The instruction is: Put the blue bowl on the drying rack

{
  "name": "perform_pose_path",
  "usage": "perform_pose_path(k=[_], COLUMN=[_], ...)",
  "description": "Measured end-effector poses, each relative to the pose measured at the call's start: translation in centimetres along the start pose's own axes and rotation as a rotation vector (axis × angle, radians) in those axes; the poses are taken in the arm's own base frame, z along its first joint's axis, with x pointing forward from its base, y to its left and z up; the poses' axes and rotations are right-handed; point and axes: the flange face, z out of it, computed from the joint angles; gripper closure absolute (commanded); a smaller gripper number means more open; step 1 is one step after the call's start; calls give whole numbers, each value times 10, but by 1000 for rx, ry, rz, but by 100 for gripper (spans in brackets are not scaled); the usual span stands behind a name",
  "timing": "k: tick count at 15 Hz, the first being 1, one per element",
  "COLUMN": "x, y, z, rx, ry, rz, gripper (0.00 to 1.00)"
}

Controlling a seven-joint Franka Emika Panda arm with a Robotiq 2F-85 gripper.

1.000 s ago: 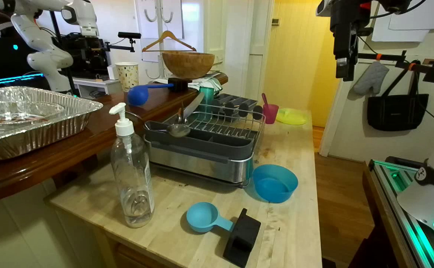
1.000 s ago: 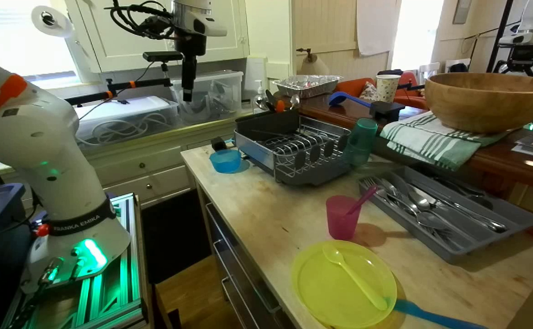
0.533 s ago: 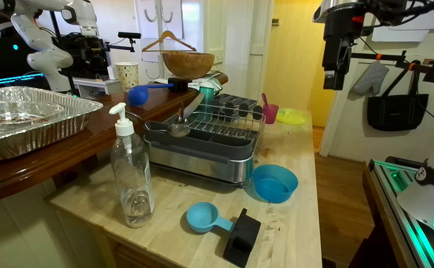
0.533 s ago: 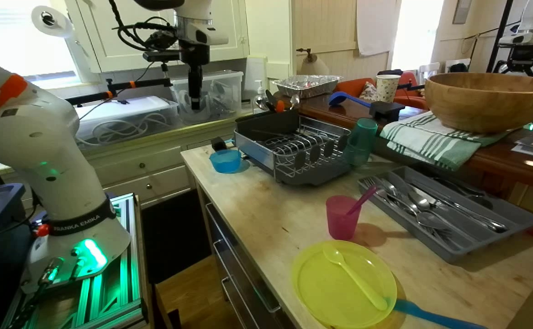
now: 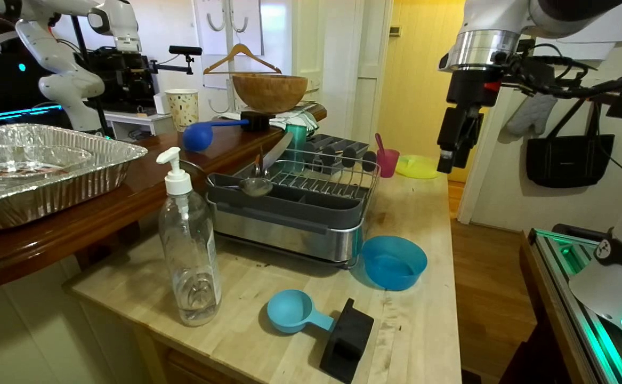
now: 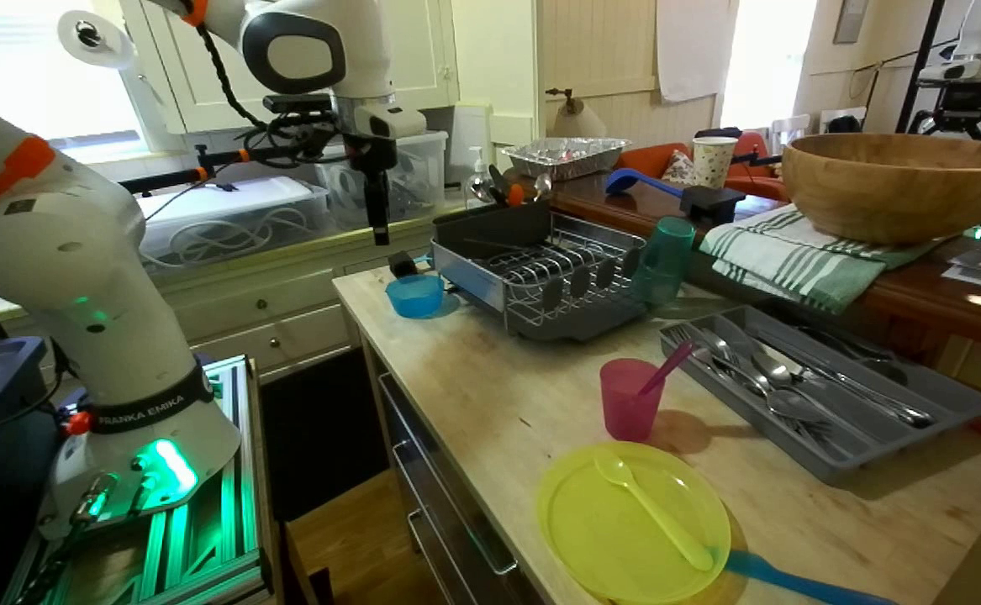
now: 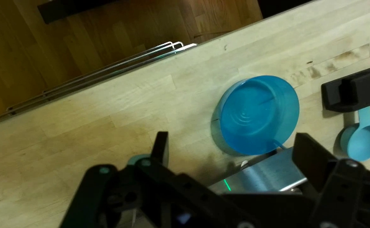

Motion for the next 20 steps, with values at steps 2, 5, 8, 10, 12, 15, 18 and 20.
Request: perform_pose_path(k=[2,5,8,10,12,15,18,20], x=[1,2,3,5,9,22,33,37], y=[0,0,0,-4,-8,-13,-20,-24], z=[4,3,8,20,34,51,71,88], rx=[-1,-1,-5,2,12,28,48,58], ry=[-6,-5,-6,-9,2,59,118,131], rz=[3,3,0,-14,-29,-58,-111,-148], gripper=[0,0,0,0,0,0,0,0])
